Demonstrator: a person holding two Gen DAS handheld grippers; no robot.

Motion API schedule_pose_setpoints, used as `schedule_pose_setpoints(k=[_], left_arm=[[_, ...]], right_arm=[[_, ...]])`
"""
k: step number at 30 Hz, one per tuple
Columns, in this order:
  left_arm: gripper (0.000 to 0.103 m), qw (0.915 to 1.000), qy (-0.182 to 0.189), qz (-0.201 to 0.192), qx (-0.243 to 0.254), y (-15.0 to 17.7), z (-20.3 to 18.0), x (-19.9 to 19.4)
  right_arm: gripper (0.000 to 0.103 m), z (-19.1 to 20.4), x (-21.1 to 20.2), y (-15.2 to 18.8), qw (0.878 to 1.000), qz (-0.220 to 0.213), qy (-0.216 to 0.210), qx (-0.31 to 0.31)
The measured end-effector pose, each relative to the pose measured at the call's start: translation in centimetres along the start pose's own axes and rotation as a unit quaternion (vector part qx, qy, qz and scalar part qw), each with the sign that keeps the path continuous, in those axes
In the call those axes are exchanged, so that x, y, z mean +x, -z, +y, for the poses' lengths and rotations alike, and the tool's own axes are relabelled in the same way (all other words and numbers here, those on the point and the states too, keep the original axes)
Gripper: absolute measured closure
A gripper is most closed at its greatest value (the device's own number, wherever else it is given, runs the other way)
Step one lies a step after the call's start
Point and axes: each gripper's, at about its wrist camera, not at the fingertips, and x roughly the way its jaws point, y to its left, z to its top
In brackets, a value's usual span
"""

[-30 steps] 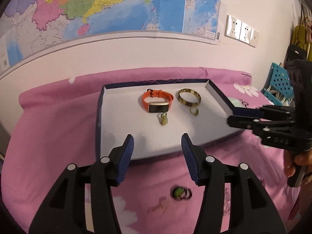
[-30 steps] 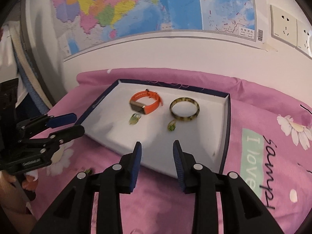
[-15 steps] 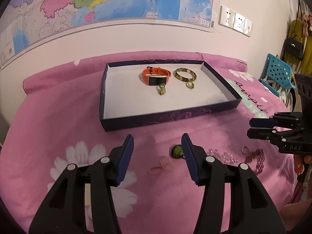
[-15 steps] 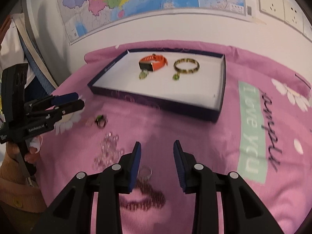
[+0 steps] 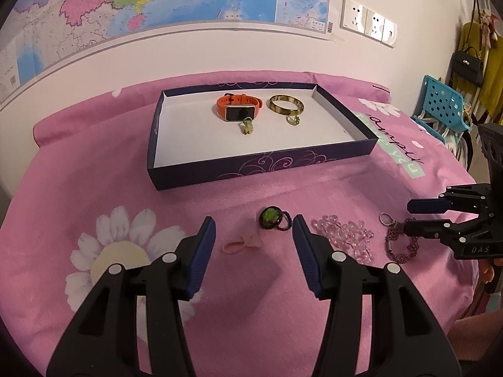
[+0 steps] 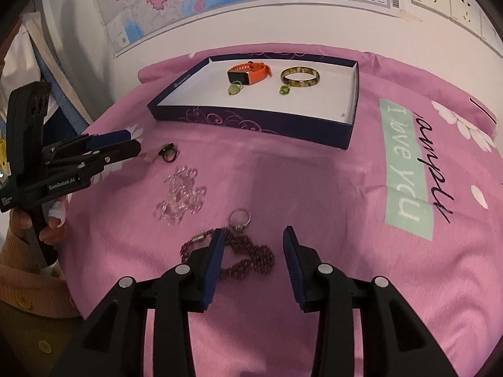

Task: Organize jewelry
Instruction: 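Move the right gripper to the purple beaded bracelet and close on it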

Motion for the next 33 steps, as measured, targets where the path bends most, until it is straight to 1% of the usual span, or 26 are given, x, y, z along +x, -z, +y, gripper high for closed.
schedule_pose_setpoints(k=[4,11,12,15,17,18,21,23,25,27,29,33], left_arm=[[0.053,1.0000,0.001,0.003,0.000,0.3,-0.1,-0.1],[0.053,0.9999,-0.001,0.014,-0.003,1.0,-0.1,0.2],[0.053,0.9999,-0.002,0.016,-0.003,1.0,0.0,0.3],[0.053,0.9997,-0.004,0.022,-0.004,1.2,0.0,0.5],[0.053,0.9997,-0.001,0.025,-0.006,1.1,0.0,0.7],[0.053,0.9997,-0.001,0.025,-0.006,1.1,0.0,0.8],[0.054,0.9996,-0.002,0.027,-0.006,1.0,0.0,0.9],[0.054,0.9996,-0.001,0.027,-0.004,1.0,-0.1,0.8],[0.054,0.9996,-0.001,0.028,-0.002,1.0,-0.2,0.8],[0.055,0.9996,-0.001,0.030,-0.001,1.0,-0.1,0.8],[0.056,0.9995,-0.001,0.031,-0.001,1.0,-0.1,0.9],[0.059,0.9994,-0.007,0.035,0.002,0.9,0.1,1.2]], right_arm=[[0.066,0.5,0.0,0.2,1.000,0.003,-0.001,-0.008],[0.066,1.2,0.6,0.5,1.000,0.009,0.015,-0.021],[0.068,1.2,0.6,0.5,1.000,0.010,0.016,-0.022],[0.079,1.7,0.7,0.7,0.999,0.013,0.025,-0.038],[0.083,1.7,0.6,0.8,0.999,0.013,0.023,-0.039],[0.092,1.7,0.6,0.8,0.999,0.013,0.021,-0.039],[0.093,1.8,0.5,0.9,0.999,0.015,0.015,-0.041],[0.098,1.8,0.4,0.8,0.999,0.014,0.010,-0.039],[0.099,1.7,0.2,0.7,0.999,0.011,-0.003,-0.031],[0.099,1.7,0.1,0.6,0.999,0.010,-0.004,-0.032],[0.099,1.8,0.0,0.5,0.999,0.006,-0.020,-0.028],[0.100,2.2,-0.4,0.0,0.999,-0.005,-0.030,-0.029]])
